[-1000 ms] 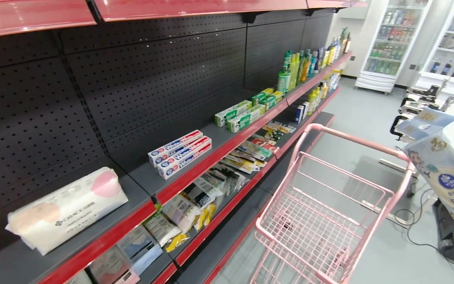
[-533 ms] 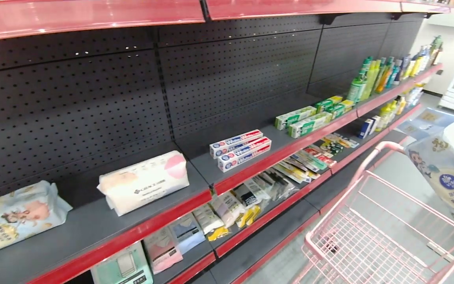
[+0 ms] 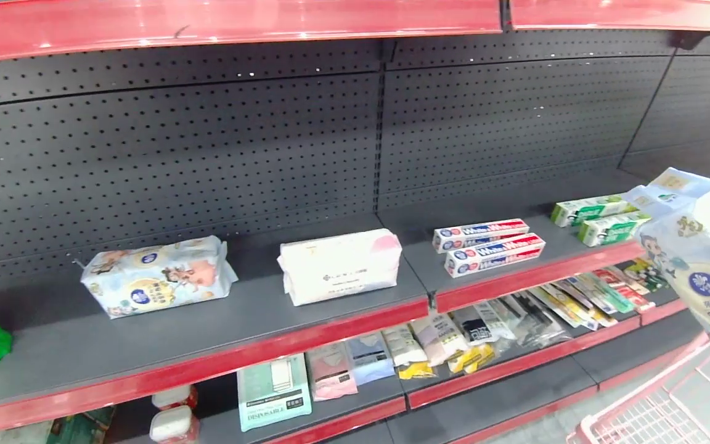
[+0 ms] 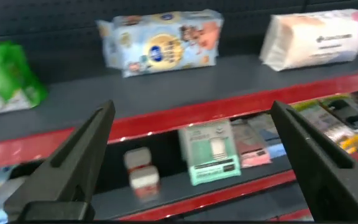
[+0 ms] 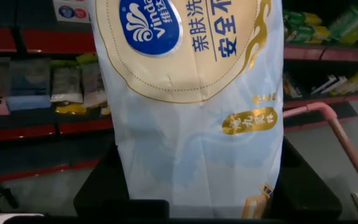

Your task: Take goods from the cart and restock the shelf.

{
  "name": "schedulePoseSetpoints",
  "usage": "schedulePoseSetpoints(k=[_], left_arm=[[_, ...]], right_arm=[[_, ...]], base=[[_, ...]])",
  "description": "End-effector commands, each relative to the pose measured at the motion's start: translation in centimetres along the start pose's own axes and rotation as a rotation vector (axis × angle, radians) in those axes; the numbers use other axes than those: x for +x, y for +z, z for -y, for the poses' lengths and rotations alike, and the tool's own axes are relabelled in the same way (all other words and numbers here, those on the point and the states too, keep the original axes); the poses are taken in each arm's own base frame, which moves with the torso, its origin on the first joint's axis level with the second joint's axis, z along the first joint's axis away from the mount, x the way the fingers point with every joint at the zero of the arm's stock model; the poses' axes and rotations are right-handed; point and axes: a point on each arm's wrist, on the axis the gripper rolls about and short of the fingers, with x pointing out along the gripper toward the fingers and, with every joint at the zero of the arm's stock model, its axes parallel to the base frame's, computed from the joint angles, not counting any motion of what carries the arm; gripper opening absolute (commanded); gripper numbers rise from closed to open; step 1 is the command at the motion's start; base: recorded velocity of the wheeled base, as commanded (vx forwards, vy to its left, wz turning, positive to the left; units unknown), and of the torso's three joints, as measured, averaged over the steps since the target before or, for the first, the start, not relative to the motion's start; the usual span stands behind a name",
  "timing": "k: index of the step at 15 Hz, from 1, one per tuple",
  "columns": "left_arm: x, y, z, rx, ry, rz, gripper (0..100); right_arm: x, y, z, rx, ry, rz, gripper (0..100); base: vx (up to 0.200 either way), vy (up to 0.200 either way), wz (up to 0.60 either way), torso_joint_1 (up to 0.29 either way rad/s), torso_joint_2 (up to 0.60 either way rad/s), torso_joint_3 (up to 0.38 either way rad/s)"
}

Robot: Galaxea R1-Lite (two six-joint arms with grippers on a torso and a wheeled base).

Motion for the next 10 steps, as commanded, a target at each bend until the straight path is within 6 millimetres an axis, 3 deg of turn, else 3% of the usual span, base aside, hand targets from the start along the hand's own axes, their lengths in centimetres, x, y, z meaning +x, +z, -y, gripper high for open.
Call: schedulePoseSetpoints(k=[1, 5, 10], left_arm=[[0.01, 0.01, 0.0, 0.001, 0.0, -0.001, 100], [0.01, 0.01, 0.0, 0.001, 0.0, -0.001, 100], [0.01, 0.01, 0.0, 0.001, 0.0, -0.001, 100]], right_arm=[[0.0, -0.01, -0.01, 0.0, 0.001, 0.0, 0], [0.16, -0.02, -0.01, -0.005, 0.002, -0.007, 0], [-0.21, 0.0, 0.01, -0.009, -0.003, 0.012, 0]], base=[[0.0, 0.0, 0.6, -0.002, 0.0, -0.002], [0.0, 0.0, 0.6, 0.004, 0.0, 0.004], [0.0, 0.0, 0.0, 0.0, 0.0, 0.0]])
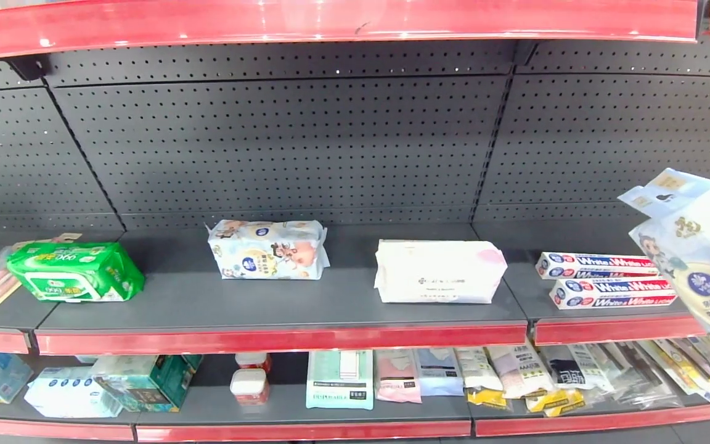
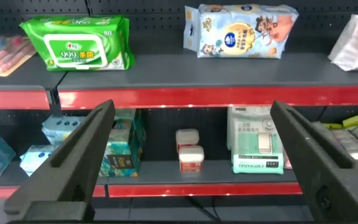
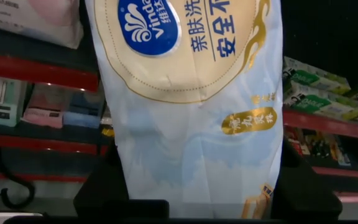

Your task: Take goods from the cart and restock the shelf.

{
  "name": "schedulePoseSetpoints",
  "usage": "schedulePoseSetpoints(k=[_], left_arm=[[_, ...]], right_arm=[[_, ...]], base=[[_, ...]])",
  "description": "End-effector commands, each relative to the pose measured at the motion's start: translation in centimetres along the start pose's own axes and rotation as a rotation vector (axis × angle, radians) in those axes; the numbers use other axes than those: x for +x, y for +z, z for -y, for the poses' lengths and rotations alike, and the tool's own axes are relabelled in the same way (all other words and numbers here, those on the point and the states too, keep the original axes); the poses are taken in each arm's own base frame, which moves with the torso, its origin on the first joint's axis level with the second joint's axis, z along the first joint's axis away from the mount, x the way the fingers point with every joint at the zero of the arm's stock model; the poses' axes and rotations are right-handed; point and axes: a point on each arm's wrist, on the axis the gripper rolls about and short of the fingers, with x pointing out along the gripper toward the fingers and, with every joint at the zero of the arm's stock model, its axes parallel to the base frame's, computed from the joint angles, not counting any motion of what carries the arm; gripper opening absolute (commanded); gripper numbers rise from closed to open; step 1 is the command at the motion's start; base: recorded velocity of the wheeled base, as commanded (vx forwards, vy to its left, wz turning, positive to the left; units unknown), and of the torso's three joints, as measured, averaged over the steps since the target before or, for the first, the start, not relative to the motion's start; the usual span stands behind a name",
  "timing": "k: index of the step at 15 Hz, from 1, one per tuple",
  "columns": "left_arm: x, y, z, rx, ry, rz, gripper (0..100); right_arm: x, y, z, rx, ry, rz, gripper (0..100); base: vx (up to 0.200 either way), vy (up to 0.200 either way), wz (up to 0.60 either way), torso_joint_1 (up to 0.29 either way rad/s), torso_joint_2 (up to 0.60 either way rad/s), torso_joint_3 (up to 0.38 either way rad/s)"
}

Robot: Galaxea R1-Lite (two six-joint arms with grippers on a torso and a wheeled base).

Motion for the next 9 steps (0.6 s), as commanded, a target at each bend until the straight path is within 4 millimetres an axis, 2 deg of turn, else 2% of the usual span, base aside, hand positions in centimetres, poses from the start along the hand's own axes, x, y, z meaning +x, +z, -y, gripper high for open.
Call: schedulePoseSetpoints(k=[1, 5, 9], left_arm=[[0.0, 0.0, 0.0, 0.0, 0.0, -0.002, 100], [0.1, 0.0, 0.0, 0.006, -0.001, -0.013, 100], [0.2, 0.1, 0.0, 0.04, 0.047, -0.029, 100]], right_arm=[[-0.2, 0.0, 0.0, 0.012, 0.001, 0.01, 0], [-1.7, -1.4, -0.9, 0.076, 0.136, 0.108, 0], [-3.1, -2.7, -1.4, 0.14, 0.167, 0.163, 0]], base=[[0.0, 0.0, 0.0, 0.0, 0.0, 0.0], [0.0, 0.0, 0.0, 0.0, 0.0, 0.0], [0.0, 0.0, 0.0, 0.0, 0.0, 0.0]])
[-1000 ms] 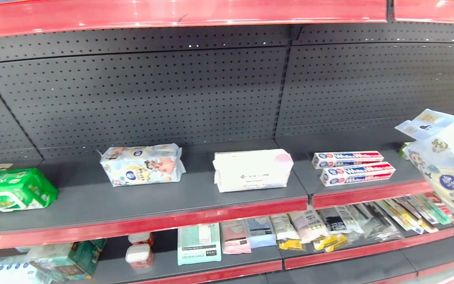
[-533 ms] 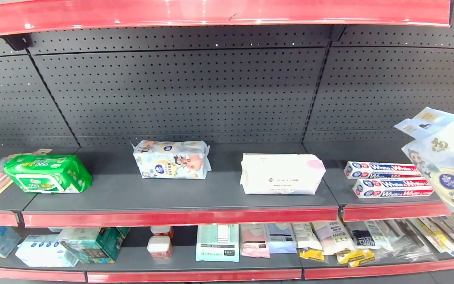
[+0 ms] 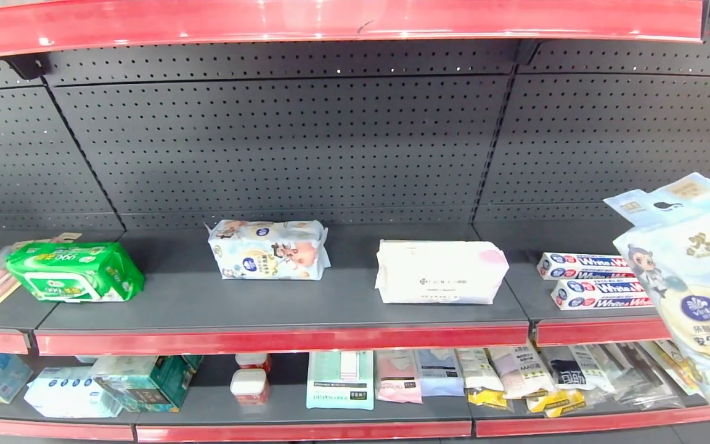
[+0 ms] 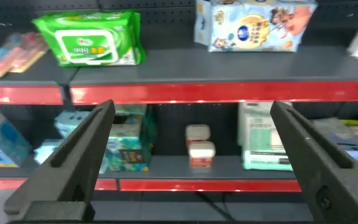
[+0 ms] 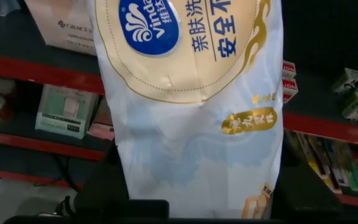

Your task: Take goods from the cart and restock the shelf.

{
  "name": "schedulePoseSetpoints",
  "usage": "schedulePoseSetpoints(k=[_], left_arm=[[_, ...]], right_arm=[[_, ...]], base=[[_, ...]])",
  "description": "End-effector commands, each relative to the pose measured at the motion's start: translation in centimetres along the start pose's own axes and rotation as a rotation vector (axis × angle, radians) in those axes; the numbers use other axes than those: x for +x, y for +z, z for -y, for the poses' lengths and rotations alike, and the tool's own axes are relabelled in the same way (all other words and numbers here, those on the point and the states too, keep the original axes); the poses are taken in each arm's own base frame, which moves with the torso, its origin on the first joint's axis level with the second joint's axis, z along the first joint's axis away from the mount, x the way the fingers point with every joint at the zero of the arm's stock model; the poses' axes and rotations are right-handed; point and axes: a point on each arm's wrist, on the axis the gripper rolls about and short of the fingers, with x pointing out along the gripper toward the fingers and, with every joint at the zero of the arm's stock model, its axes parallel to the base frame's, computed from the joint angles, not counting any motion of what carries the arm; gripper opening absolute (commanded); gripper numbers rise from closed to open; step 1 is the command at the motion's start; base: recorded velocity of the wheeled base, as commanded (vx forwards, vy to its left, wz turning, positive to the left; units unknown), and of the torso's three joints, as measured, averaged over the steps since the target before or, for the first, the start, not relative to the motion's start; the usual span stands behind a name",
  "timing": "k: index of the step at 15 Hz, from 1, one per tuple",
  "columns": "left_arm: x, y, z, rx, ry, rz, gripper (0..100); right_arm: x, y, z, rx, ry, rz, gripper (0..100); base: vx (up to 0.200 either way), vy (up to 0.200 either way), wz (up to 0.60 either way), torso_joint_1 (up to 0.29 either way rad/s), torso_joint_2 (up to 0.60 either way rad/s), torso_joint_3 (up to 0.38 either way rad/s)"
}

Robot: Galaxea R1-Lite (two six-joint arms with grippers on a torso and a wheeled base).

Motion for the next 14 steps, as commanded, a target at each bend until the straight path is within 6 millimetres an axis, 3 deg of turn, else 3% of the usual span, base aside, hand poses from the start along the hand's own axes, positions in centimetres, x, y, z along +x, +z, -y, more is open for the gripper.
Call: schedulePoseSetpoints(k=[1, 4, 5, 6, 7, 9, 11, 13, 14], left_arm=[[0.0, 0.0, 0.0, 0.027, 0.006, 0.004, 100], [-0.2, 0.4, 0.1, 0.061, -0.04, 0.051, 100], [-0.5, 6.0, -0.1, 0.053, -0.069, 0.11, 100], [1.9, 11.4, -0.1, -0.03, -0.098, 0.038, 100], [3.1, 13.0, -0.1, -0.099, -0.117, 0.024, 100], [4.0, 11.8, 0.0, -0.072, -0.12, -0.061, 100], [4.5, 8.8, 0.1, -0.05, -0.105, -0.172, 100], [5.4, 8.4, 0.2, -0.049, -0.107, -0.23, 100], [7.3, 9.0, 0.3, -0.048, -0.099, -0.276, 100]], right_arm=[[-1.0, -0.5, -0.3, 0.005, -0.016, 0.041, 0], [-1.1, 0.2, -0.1, 0.005, -0.031, 0.067, 0], [-1.2, 0.2, -0.1, 0.003, -0.03, 0.069, 0], [-1.1, 0.1, -0.1, 0.005, -0.029, 0.058, 0], [-1.1, -0.3, -0.2, 0.007, -0.023, 0.047, 0], [-0.9, -1.5, -0.5, 0.013, -0.004, 0.019, 0], [-0.7, -2.1, -0.7, 0.031, 0.014, 0.001, 0], [-0.6, -1.9, -0.7, 0.031, 0.04, 0.002, 0], [-0.6, -2.0, -0.7, 0.051, 0.053, 0.001, 0]], base=[[0.0, 0.0, 0.0, 0.0, 0.0, 0.0], [0.0, 0.0, 0.0, 0.0, 0.0, 0.0], [0.0, 0.0, 0.0, 0.0, 0.0, 0.0], [0.0, 0.0, 0.0, 0.0, 0.0, 0.0], [0.0, 0.0, 0.0, 0.0, 0.0, 0.0], [0.0, 0.0, 0.0, 0.0, 0.0, 0.0], [0.0, 0.0, 0.0, 0.0, 0.0, 0.0], [0.0, 0.0, 0.0, 0.0, 0.0, 0.0], [0.0, 0.0, 0.0, 0.0, 0.0, 0.0]])
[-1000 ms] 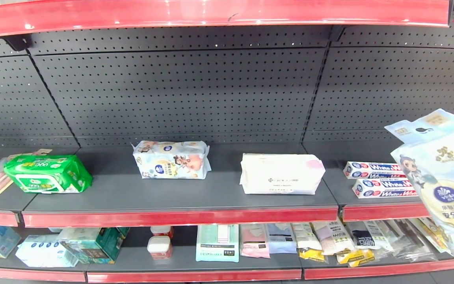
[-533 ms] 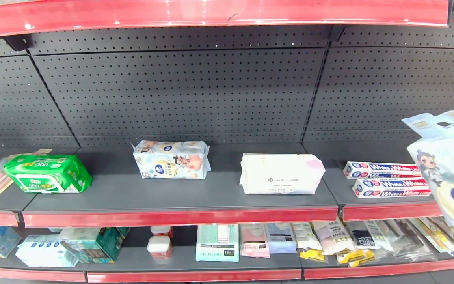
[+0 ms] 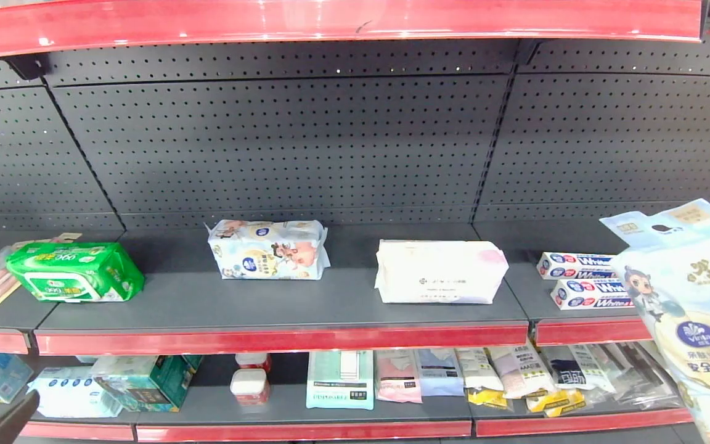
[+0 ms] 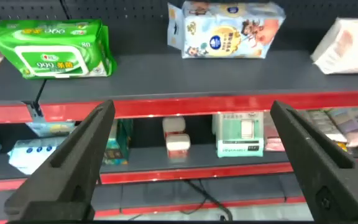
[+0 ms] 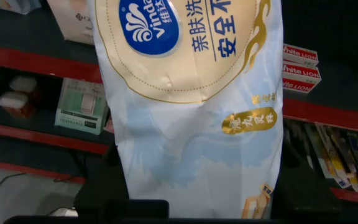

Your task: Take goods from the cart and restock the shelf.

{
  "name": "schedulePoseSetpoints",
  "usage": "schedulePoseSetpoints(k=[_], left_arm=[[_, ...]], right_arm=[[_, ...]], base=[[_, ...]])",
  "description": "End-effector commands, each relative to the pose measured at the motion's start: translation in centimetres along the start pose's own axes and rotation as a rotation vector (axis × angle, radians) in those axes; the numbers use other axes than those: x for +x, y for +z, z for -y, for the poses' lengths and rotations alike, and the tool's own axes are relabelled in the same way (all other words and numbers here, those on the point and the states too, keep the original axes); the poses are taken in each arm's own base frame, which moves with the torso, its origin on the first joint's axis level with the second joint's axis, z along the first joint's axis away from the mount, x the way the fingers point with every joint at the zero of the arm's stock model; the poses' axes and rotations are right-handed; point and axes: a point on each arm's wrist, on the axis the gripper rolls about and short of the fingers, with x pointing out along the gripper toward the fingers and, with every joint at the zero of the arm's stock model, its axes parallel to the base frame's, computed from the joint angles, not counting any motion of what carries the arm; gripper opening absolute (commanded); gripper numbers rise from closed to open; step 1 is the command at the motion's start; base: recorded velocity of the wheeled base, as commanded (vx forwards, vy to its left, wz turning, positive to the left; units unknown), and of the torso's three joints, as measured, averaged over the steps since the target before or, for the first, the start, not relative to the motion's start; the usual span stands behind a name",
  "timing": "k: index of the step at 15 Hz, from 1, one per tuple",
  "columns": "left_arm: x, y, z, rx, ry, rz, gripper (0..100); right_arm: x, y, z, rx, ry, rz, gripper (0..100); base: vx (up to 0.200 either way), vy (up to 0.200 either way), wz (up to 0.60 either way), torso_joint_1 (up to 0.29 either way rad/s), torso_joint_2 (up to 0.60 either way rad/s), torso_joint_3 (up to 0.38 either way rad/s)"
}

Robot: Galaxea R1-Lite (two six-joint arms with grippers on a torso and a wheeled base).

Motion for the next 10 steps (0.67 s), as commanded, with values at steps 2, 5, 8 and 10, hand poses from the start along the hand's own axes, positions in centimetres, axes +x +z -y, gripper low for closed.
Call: schedulePoseSetpoints(k=[2, 5, 8, 10], left_arm=[[5.7, 2.5, -0.5, 0.002, 0.086, -0.129, 100], [10.5, 2.5, -2.0, 0.051, 0.235, -0.244, 100], [13.2, 1.1, -2.4, 0.102, -0.078, -0.348, 100], [16.2, 0.1, -5.2, 0.205, -0.245, -0.369, 100]], right_arm=[[0.4, 0.3, 0.1, 0.054, 0.023, -0.008, 0], [0.7, 0.8, 0.3, 0.095, 0.024, -0.016, 0], [0.9, 1.2, 0.4, 0.08, 0.019, -0.021, 0], [1.6, 1.8, 0.7, 0.085, -0.001, -0.05, 0]], base=[[0.0, 0.0, 0.0, 0.0, 0.0, 0.0], [0.0, 0.0, 0.0, 0.0, 0.0, 0.0], [0.0, 0.0, 0.0, 0.0, 0.0, 0.0], [0.0, 0.0, 0.0, 0.0, 0.0, 0.0]])
